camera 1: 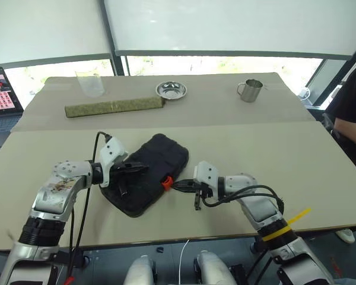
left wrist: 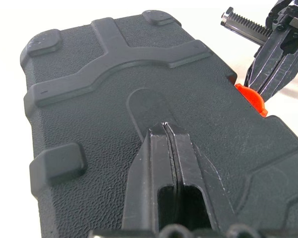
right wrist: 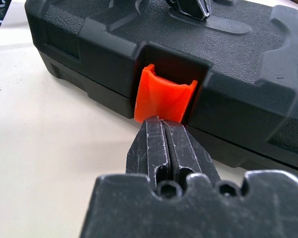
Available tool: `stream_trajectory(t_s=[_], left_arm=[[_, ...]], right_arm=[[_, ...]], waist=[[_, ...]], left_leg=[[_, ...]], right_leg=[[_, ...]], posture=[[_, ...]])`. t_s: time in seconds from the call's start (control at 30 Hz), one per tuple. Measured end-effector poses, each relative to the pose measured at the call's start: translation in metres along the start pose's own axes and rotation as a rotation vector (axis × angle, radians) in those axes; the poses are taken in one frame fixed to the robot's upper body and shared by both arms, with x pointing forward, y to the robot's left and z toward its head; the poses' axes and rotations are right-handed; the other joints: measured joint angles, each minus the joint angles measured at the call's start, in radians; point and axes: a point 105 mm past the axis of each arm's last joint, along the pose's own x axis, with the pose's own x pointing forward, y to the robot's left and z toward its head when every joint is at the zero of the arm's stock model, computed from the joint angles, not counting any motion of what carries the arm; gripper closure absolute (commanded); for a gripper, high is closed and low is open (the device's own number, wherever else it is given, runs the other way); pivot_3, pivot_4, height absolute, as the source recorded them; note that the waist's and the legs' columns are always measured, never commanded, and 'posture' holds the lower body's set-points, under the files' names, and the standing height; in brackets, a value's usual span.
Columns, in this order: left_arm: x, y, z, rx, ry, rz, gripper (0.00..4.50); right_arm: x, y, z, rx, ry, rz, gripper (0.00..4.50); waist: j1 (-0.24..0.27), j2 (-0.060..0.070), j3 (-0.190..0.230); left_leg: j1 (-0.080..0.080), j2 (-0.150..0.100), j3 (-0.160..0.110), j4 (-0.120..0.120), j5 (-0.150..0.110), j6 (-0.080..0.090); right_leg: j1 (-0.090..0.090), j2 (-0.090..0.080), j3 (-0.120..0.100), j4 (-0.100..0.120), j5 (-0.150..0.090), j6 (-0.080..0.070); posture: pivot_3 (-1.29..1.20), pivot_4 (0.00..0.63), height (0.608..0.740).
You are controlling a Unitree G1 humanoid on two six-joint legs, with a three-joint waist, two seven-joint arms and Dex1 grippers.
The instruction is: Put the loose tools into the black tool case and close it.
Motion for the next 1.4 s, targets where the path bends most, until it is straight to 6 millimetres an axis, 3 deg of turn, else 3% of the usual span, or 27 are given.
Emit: stream_trajectory(t_s=[0.6,0.67,0.77,0.87,1.0,1.13,1.23,1.33,1.4], left_arm=[[-0.001,-0.002,-0.001,0.002,0.005,0.017,4.46],[-0.001,-0.004,-0.001,0.005,-0.002,0.018,4.46],[-0.006,-0.005,-0.003,0.007,-0.029,0.036,4.46],[-0.018,-0.004,-0.003,-0.003,-0.074,0.072,3.83],[-0.051,-0.003,-0.006,0.003,-0.135,0.159,2.45],[-0.097,0.004,-0.025,0.038,-0.146,0.383,1.08],[-0.126,0.005,-0.037,0.091,-0.098,0.493,0.09],[-0.145,-0.006,-0.072,0.046,0.007,0.529,0.0],[-0.15,-0.012,-0.089,0.005,0.039,0.547,0.0]], right_arm=[[0.024,0.003,-0.006,0.078,0.048,0.089,4.5],[0.018,0.002,-0.006,0.063,0.06,0.093,4.5],[0.001,-0.002,0.013,-0.007,0.014,0.1,4.5],[-0.019,-0.008,0.027,-0.035,-0.032,0.079,4.5],[-0.062,-0.015,0.018,0.02,-0.016,-0.005,3.33],[-0.103,-0.025,0.01,0.007,0.03,-0.101,1.96],[-0.12,-0.03,0.012,-0.081,0.026,-0.134,1.0],[-0.131,-0.028,0.004,-0.131,0.028,-0.116,0.06],[-0.138,-0.03,-0.005,-0.094,0.038,-0.126,0.06]], waist=[[-0.007,0.0,0.0],[-0.006,0.001,0.0],[-0.007,0.001,0.0],[-0.004,0.0,0.0],[-0.001,0.0,0.001],[0.001,-0.002,0.002],[0.004,-0.002,0.002],[0.005,-0.003,0.004],[0.007,-0.009,0.008]], left_leg=[[0.003,0.001,-0.001,-0.002,0.0,0.0],[0.002,0.001,-0.001,-0.002,0.0,0.0],[0.001,0.001,-0.001,-0.004,-0.001,-0.001],[0.001,0.001,-0.001,-0.007,-0.001,-0.001],[-0.008,0.0,0.0,-0.011,-0.001,-0.001],[-0.014,0.0,0.0,-0.014,-0.001,-0.001],[-0.014,0.0,0.002,-0.014,-0.001,-0.002],[-0.013,-0.001,0.004,-0.014,-0.001,-0.002],[-0.014,0.0,0.004,-0.014,-0.001,-0.002]], right_leg=[[0.001,0.001,0.0,0.0,-0.002,-0.003],[0.0,0.001,0.0,0.0,-0.002,-0.003],[0.0,0.0,0.001,-0.001,-0.002,-0.002],[-0.001,0.0,0.001,-0.002,-0.003,-0.003],[-0.012,-0.002,0.001,-0.005,0.0,-0.009],[-0.019,-0.002,0.002,-0.006,0.001,-0.009],[-0.018,-0.003,0.001,-0.007,0.001,-0.009],[-0.018,-0.003,0.001,-0.008,0.0,-0.009],[-0.018,-0.003,0.001,-0.007,0.0,-0.009]], posture=[[0.0,0.15,0.74],[0.0,0.15,0.74],[0.0,0.15,0.74],[0.0,0.15,0.74],[0.0,0.15,0.74],[0.0,0.15,0.74],[0.0,0.15,0.74],[0.0,0.15,0.74],[0.0,0.15,0.74]])
